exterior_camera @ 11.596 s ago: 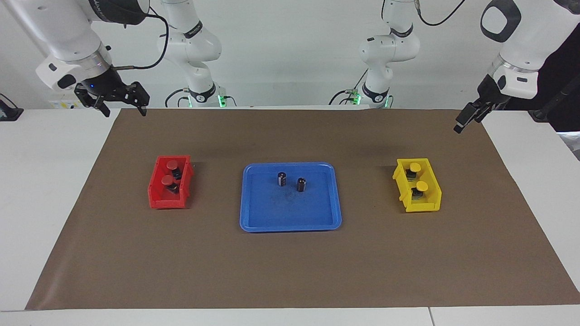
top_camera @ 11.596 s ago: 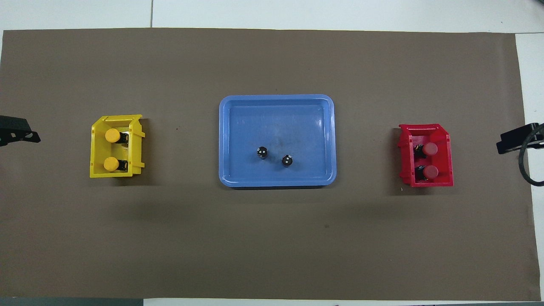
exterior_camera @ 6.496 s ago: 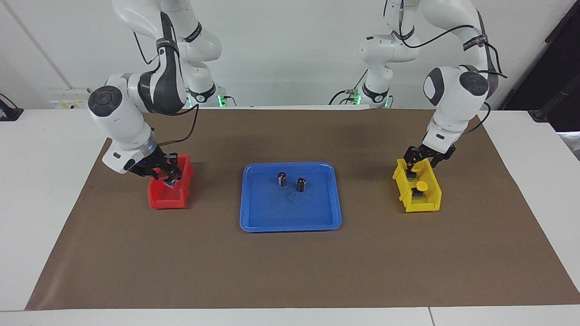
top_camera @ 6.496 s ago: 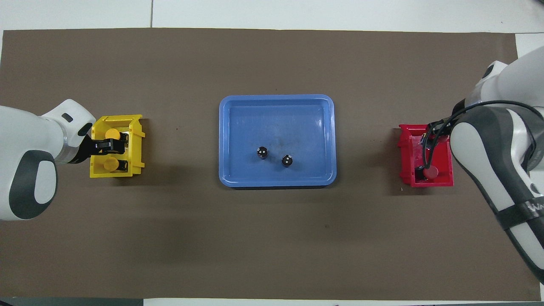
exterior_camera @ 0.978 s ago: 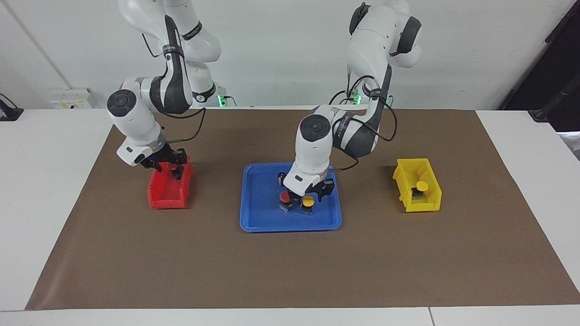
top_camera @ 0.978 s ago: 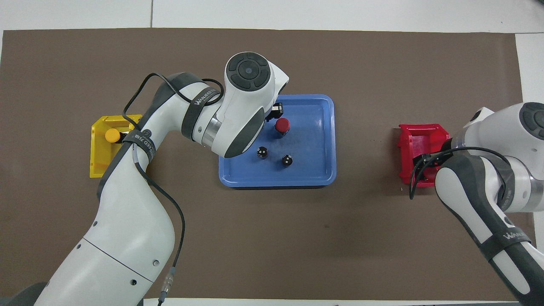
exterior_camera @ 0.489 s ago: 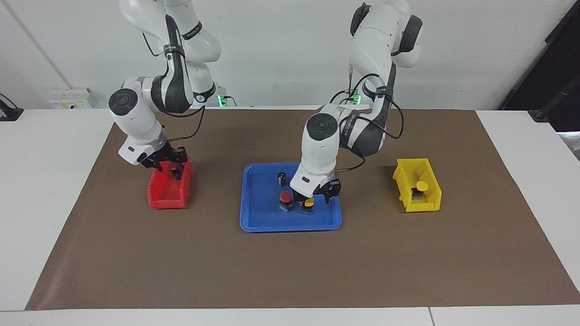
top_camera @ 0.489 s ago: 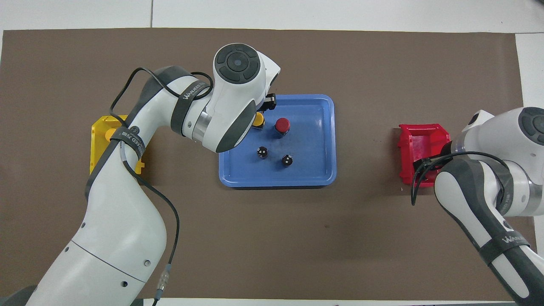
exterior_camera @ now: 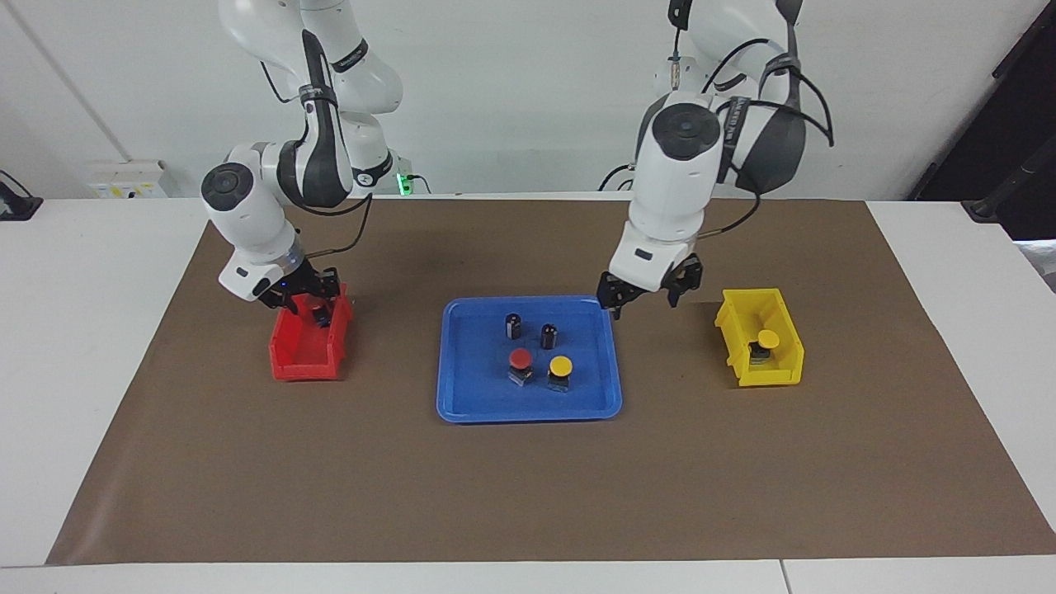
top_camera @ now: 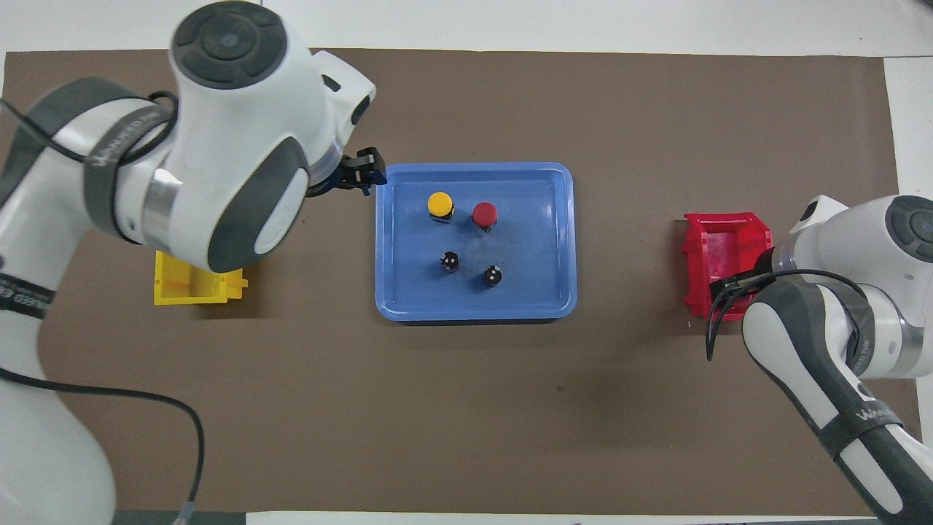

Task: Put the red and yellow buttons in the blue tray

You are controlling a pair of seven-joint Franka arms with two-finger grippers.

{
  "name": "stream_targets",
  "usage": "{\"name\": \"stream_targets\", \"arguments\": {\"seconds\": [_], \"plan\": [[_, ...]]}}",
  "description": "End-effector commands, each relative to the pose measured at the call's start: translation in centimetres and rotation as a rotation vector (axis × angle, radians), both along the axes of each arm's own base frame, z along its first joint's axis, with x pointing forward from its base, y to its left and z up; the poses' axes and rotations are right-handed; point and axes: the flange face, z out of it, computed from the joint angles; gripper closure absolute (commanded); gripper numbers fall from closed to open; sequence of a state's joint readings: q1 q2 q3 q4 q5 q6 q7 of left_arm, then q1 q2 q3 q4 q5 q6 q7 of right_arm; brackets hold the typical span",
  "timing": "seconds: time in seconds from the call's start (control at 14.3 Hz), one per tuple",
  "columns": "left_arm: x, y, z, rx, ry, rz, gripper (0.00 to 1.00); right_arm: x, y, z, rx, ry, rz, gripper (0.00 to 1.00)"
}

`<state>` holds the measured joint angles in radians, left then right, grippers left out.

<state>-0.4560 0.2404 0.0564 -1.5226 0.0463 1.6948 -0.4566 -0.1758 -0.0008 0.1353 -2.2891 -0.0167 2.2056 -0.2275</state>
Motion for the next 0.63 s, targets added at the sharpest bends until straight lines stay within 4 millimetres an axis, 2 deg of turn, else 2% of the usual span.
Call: {"name": "stream_targets", "arguments": {"seconds": [0.0, 0.14, 0.28, 0.35, 0.49, 0.56], "plan": [[-1.9, 11.1, -0.3, -0.018, 0.019, -0.067, 0.0, -1.1, -0.3, 0.1, 0.008, -0.013, 0.016, 0.34], [-1.1, 17.2, -0.1, -0.041, 0.022, -0.074, 0.0, -1.3, -0.3, -0.1, 0.007, -0.009, 0.013, 0.35], [-0.3, 23.1, -0.5, -0.141, -0.016, -0.064, 0.0, -1.5, -0.4, -0.1, 0.007, -0.007, 0.01, 0.36], [-0.2, 24.2, -1.9, -0.166, -0.07, -0.055, 0.0, -1.5, -0.4, -0.1, 0.007, -0.007, 0.01, 0.36], [-0.4, 24.1, -4.8, -0.163, -0.148, -0.046, 0.01, -1.5, -0.5, -0.1, 0.007, -0.007, 0.01, 0.38], [-0.2, 23.8, -5.7, -0.162, -0.142, -0.051, 0.01, -1.5, -0.5, -0.1, 0.007, -0.007, 0.011, 0.44]]}}
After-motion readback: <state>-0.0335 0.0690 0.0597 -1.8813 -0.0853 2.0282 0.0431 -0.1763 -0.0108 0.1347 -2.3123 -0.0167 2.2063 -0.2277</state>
